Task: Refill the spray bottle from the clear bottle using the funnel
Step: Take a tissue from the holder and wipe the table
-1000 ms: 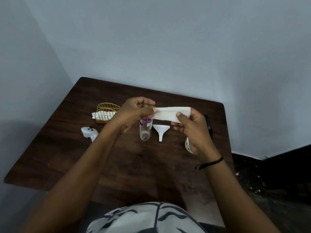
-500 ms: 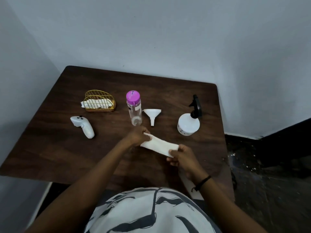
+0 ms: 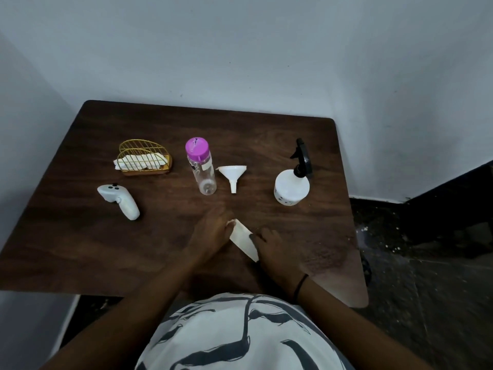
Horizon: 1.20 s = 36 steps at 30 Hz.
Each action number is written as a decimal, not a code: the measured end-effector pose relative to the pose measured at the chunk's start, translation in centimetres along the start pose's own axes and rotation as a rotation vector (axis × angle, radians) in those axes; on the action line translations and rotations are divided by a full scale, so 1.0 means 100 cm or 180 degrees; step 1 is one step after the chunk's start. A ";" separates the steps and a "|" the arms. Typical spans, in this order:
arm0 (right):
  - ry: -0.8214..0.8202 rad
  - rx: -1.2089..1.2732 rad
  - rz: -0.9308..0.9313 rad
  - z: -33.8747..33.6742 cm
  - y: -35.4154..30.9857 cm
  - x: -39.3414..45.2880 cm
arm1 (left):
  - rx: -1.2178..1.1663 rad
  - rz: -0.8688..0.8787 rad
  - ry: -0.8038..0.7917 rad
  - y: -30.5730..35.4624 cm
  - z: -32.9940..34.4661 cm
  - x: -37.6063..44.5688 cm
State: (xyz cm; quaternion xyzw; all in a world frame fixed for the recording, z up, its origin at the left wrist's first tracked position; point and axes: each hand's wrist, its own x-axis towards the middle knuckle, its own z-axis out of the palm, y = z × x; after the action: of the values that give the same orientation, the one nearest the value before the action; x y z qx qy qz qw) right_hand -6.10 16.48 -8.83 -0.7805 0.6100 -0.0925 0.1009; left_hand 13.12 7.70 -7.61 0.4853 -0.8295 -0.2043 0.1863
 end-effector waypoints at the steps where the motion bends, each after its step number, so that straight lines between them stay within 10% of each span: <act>1: -0.0008 -0.0075 -0.0233 0.006 -0.001 0.004 | 0.0112 0.0194 -0.0138 -0.005 0.007 -0.008; 10: 0.0046 -0.0711 -0.0450 0.014 -0.009 0.031 | 0.0596 0.0805 -0.0140 -0.002 0.023 0.004; 36: 0.0035 -0.0518 0.0364 -0.016 -0.023 0.062 | 0.0168 0.0102 0.0240 -0.025 0.004 0.029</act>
State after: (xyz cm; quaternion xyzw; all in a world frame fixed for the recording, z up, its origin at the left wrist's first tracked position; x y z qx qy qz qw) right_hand -2.89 10.97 -6.58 -0.7496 0.6595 -0.0410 0.0389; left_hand 13.39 4.06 -8.86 0.4842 -0.8346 -0.1609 0.2077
